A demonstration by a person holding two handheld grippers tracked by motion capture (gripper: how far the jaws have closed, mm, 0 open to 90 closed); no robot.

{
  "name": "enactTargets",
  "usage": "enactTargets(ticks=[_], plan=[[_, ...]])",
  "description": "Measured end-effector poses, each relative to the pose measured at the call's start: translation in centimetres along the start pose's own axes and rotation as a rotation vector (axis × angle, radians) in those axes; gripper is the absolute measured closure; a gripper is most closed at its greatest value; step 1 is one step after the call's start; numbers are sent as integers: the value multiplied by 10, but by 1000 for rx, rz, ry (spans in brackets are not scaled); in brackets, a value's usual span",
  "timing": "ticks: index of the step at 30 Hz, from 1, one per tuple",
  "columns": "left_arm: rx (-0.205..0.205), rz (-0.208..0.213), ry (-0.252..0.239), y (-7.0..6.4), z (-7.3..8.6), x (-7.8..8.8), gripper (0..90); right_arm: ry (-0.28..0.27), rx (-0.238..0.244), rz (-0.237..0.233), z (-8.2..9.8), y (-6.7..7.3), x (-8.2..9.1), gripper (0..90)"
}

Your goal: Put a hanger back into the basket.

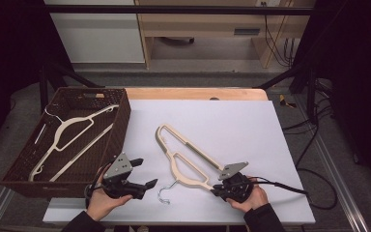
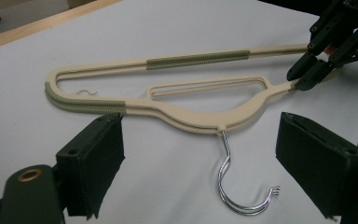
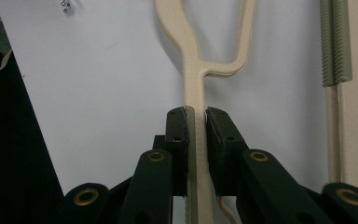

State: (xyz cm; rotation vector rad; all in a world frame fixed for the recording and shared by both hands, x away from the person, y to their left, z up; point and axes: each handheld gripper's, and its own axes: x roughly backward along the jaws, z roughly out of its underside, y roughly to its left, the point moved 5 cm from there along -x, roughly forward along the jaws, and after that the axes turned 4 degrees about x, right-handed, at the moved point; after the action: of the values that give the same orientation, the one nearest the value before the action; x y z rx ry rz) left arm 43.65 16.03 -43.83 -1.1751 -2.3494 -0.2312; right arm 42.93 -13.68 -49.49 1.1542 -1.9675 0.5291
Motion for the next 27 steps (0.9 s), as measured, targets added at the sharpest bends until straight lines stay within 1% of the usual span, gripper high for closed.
enactTargets(ticks=[6, 8, 9, 10, 11, 12, 17, 18, 19, 21, 22, 23, 24, 27], plan=[[-6, 10, 19, -3, 2, -5, 151, 1, -2, -4, 0, 0, 0, 794], [-6, 13, 24, -4, 3, -6, 151, 16, -3, -1, 1, 0, -1, 794], [-8, 13, 26, -4, 3, -6, 151, 14, -1, -12, 1, 1, -2, 794], [-8, 13, 26, -4, 4, -6, 151, 31, 0, -4, 2, 0, -3, 794], [-7, 14, 26, -4, 4, -6, 151, 24, -4, -9, 2, 1, -5, 794], [-6, 14, 26, -4, 4, -6, 151, 31, -7, -10, 2, 1, -5, 794], [-7, 16, 28, -4, 4, -7, 151, 29, -4, -3, 1, 0, -3, 793], [-8, 17, 30, -4, 4, -7, 151, 33, -10, -4, 2, 1, -4, 793], [-9, 18, 31, -4, 4, -7, 151, 28, -10, -17, 1, 1, -4, 793], [-8, 20, 33, -4, 5, -8, 151, 29, -6, -21, 1, 1, -4, 793], [-8, 19, 34, -4, 5, -8, 151, 35, -7, -12, 1, 0, -4, 793], [-8, 19, 35, -4, 5, -8, 151, 28, -11, -11, 1, 0, -4, 794], [-8, 18, 31, -4, 5, -8, 151, 33, -4, -13, 2, 0, -4, 794], [-11, 18, 34, -5, 5, -8, 151, 34, -3, -19, 2, 0, -5, 796]])
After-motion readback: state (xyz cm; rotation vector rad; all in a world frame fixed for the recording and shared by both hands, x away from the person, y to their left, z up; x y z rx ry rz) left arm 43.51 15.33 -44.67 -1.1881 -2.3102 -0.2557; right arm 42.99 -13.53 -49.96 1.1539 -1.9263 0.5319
